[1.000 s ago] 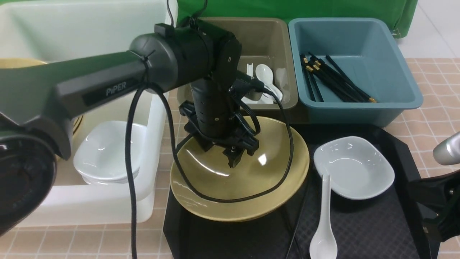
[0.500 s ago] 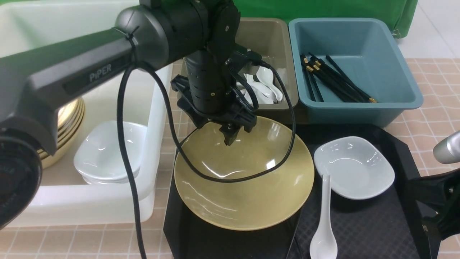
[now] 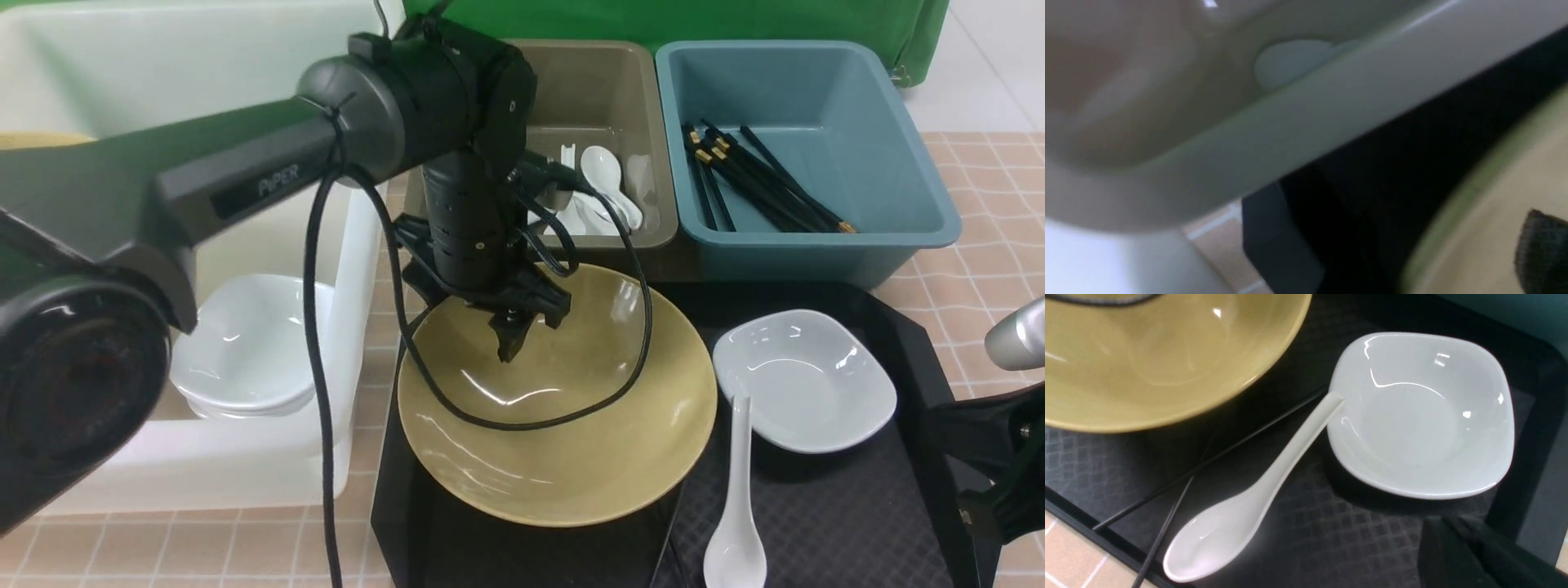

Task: On brown table put chopsticks spoon bowls plates into blue grey white boxes.
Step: 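Grasp the large bowl on the tray by its rim, then place the tan bowl onto the bowl stack in the left bin with the left gripper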

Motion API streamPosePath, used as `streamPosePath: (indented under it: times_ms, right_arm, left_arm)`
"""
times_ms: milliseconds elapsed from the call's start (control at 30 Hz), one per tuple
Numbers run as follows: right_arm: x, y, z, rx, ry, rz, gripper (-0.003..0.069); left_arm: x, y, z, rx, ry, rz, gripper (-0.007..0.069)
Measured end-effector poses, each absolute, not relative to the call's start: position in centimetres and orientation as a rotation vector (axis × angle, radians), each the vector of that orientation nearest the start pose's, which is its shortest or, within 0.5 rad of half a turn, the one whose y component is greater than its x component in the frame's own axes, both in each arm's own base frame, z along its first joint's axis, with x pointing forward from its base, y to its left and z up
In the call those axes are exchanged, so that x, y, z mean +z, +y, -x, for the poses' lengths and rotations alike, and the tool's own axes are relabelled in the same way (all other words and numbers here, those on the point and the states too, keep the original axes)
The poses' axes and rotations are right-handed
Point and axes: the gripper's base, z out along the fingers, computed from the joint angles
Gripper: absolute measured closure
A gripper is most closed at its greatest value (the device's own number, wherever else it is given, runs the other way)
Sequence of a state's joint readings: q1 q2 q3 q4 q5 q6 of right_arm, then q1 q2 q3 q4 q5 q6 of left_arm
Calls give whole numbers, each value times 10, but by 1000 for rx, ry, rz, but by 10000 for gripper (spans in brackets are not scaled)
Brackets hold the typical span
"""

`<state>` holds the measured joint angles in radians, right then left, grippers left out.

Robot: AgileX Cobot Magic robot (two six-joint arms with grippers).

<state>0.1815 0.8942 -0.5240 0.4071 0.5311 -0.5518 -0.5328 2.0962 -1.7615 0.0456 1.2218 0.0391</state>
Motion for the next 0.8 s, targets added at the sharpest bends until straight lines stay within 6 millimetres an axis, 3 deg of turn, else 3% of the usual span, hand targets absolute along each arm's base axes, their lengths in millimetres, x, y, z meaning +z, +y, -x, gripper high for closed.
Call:
streamPosePath:
  times_ms: [167, 267, 467, 533, 600, 633, 767, 800]
  right_arm:
    - [256, 48, -158, 233, 2280, 528, 610]
    - [256, 48, -158, 234, 2281, 526, 610]
    - [256, 48, -158, 236, 2283, 525, 610]
    - [256, 48, -158, 236, 2283, 526, 610]
    - [256, 48, -157, 236, 2284, 526, 610]
    - [256, 48, -157, 237, 2285, 527, 610]
    - [255, 48, -157, 240, 2290, 528, 610]
    - [255, 48, -157, 244, 2294, 521, 610]
  left_arm:
    - [217, -222, -371, -119, 2897, -972, 468]
    - [234, -227, -363, -260, 2871, -983, 578]
    - [275, -225, -350, -356, 2745, -1031, 617]
    - [306, -211, -344, -386, 2658, -1035, 615]
    - [316, -206, -341, -417, 2638, -1018, 615]
    - [339, -192, -336, -463, 2580, -982, 615]
    - [386, -154, -325, -584, 2441, -899, 615]
    - [401, -135, -321, -615, 2396, -848, 615]
